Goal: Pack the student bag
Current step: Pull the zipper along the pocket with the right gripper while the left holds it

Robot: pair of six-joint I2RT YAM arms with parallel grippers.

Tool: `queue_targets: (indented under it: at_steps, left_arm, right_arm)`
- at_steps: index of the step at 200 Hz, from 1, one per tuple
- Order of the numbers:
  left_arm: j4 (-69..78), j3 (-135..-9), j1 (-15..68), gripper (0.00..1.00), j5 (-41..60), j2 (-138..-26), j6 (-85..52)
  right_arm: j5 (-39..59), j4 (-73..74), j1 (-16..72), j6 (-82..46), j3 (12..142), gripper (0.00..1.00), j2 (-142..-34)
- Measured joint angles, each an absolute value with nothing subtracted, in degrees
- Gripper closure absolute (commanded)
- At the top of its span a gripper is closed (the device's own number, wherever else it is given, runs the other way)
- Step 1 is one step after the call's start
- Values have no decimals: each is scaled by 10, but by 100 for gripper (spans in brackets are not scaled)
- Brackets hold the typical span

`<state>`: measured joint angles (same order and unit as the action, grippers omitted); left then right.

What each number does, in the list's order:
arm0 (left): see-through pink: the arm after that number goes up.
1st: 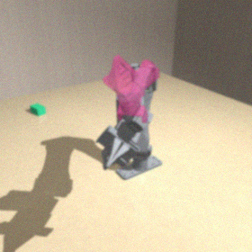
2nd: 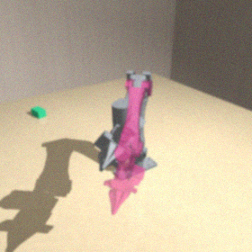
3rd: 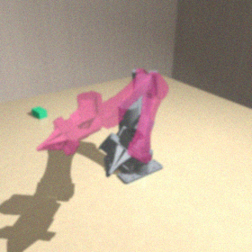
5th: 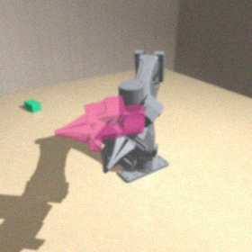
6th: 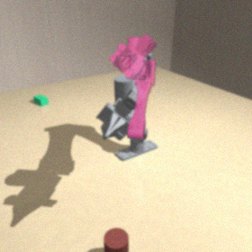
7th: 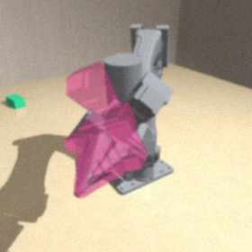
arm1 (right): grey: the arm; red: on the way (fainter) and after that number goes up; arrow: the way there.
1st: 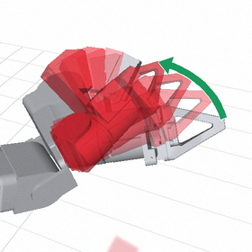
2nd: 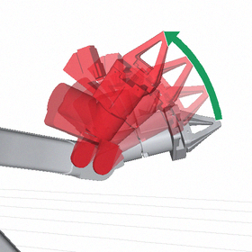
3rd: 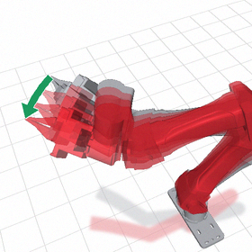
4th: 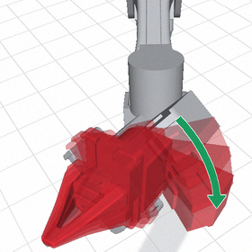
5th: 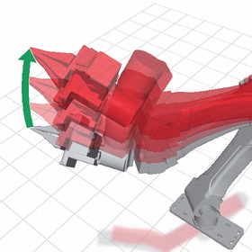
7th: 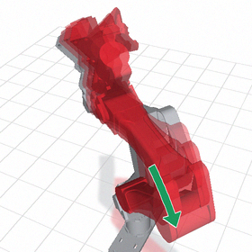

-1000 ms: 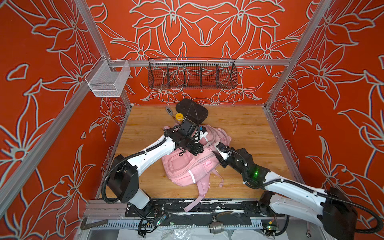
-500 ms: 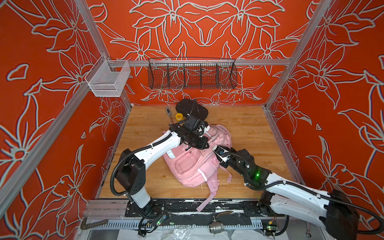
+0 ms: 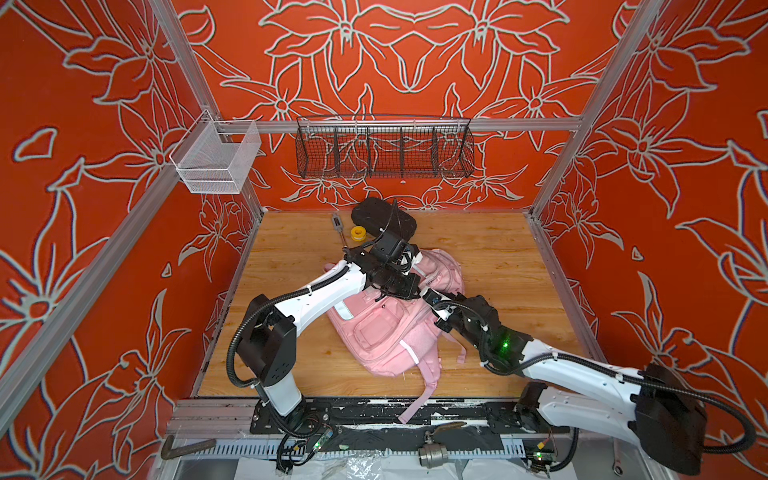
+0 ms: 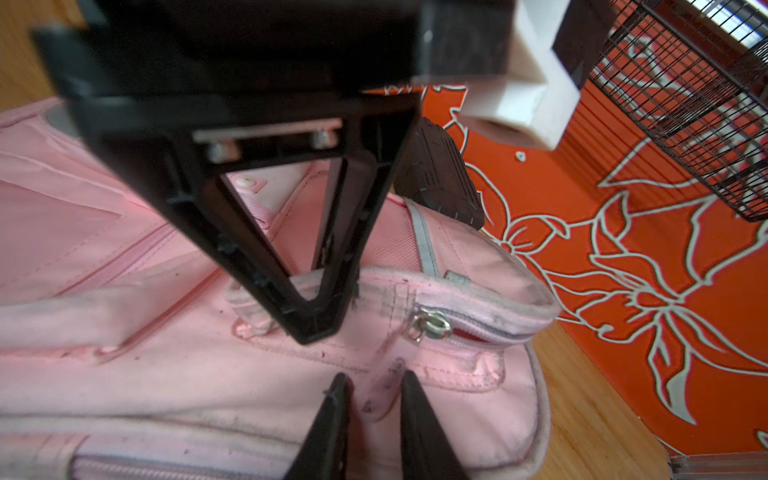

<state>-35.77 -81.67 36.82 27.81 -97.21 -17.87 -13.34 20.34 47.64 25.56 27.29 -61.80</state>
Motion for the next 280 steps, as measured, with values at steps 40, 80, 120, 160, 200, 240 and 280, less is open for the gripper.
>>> queue_targets:
  at_steps: [40,80,120,160,200,240,280]
  left_arm:
    - [-359,-825,367,100,277,-981,-181]
    - [-361,-825,367,100,279,-981,-180]
    - [-368,-825,368,100,287,-981,-180]
    - [-369,-825,368,100,288,-981,-180]
    - [-371,-825,368,100,289,-981,-180]
    - [-371,-825,368,100,286,-981,-180]
    - [-371,-825,368,100,286,-981,-180]
  right_arm:
    - [-148,204,476,248,276,84,-627]
    - [-145,199,464,219,276,84,-620]
    - [-110,191,443,187,276,91,-602]
    - [-84,186,435,172,276,88,-600]
    - [-75,188,428,160,276,82,-609]
    - [-74,189,427,152,283,90,-620]
    - [-67,189,424,144,283,95,-619]
